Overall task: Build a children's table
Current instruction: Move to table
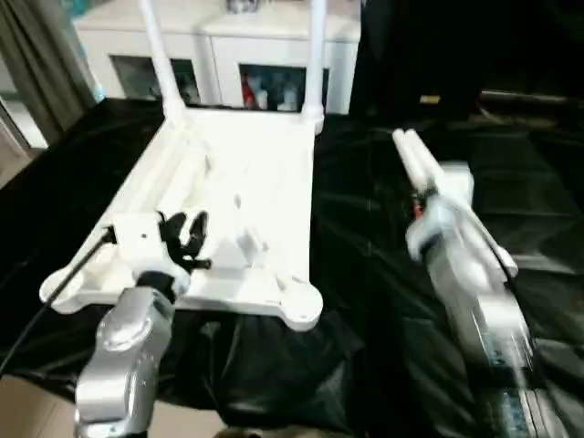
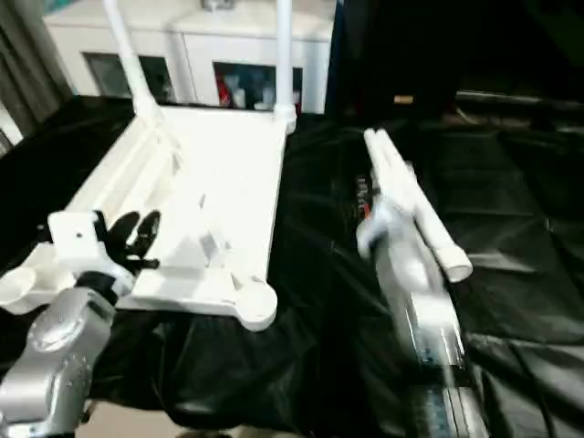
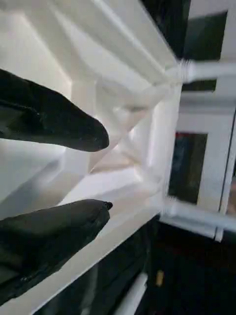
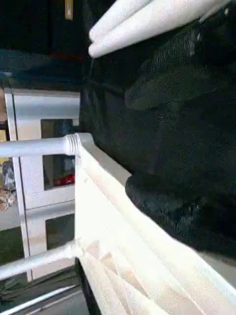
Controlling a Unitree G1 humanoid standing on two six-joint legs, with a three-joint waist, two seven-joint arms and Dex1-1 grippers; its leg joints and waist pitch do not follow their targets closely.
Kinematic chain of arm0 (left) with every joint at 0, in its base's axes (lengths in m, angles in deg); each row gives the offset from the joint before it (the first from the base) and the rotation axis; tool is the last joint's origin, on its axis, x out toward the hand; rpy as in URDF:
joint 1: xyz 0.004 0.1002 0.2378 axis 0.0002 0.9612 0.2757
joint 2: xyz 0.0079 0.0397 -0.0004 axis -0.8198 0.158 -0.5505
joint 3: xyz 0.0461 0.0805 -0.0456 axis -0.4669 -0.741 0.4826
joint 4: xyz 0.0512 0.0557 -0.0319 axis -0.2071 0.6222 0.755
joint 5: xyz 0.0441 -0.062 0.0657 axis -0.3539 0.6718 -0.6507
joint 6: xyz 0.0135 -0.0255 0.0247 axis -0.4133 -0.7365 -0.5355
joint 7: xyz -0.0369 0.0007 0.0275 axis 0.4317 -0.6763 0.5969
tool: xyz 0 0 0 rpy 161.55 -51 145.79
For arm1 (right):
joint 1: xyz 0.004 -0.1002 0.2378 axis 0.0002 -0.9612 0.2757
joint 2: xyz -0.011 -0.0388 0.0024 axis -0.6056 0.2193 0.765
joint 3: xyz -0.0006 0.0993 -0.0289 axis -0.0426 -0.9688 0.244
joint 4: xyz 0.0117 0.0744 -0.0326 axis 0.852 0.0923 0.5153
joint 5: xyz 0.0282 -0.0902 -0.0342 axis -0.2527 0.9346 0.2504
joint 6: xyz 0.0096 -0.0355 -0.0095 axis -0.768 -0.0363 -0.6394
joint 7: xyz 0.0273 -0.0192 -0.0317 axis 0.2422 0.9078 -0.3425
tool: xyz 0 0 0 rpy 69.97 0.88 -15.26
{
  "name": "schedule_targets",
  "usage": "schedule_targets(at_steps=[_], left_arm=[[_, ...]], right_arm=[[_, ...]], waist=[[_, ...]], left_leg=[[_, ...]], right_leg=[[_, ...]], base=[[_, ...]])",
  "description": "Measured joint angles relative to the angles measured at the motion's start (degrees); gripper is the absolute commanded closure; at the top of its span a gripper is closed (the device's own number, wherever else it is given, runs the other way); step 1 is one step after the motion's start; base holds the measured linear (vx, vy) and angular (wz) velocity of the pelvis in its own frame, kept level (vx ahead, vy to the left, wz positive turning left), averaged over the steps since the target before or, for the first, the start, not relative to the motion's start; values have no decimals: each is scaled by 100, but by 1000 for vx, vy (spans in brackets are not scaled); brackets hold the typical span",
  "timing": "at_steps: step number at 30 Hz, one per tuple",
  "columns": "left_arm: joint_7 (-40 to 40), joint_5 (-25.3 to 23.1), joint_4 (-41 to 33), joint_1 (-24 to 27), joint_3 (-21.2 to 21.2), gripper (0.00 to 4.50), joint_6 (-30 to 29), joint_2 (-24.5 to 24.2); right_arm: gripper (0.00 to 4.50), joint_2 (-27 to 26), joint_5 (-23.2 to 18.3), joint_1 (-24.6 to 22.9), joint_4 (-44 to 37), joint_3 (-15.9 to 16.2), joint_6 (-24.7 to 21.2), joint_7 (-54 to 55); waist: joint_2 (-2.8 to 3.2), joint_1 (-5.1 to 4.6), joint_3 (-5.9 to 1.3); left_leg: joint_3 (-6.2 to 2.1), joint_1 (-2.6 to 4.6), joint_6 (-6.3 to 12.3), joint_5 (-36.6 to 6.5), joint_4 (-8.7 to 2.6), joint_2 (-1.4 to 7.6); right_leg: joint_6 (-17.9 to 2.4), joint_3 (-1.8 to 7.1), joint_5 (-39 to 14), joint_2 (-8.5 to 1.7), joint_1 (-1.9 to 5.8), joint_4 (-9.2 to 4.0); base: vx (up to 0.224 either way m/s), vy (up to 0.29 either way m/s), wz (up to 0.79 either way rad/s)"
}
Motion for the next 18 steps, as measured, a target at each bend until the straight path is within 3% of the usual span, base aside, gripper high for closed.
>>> schedule_targets(at_steps=[3,6,9,18], left_arm=[[5,2,-61,109,-57,254,16,9],[29,31,-226,312,-84,220,26,57],[32,130,-313,323,-85,193,11,117],[-19,89,-451,442,-121,134,-15,108]], right_arm=[[144,-16,-29,-393,-426,144,-149,36],[119,-130,-102,-801,-833,282,-368,139],[88,-172,-91,-816,-974,350,-575,179],[13,-115,-85,-804,-1192,391,-989,314]], waist=[[-15,-62,5],[-27,-144,3],[-49,-170,9],[-214,-146,-23]], left_leg=[[0,45,-5,3,-59,0],[0,57,-6,3,-74,-2],[0,54,-6,3,-75,-3],[5,47,-10,6,-88,-7]], right_leg=[[10,-9,6,2,27,-58],[17,-9,10,3,34,-73],[17,-9,10,3,33,-83],[37,1,61,5,51,-140]], base=[[0,0,0],[0,0,0],[0,0,0],[0,0,0]])
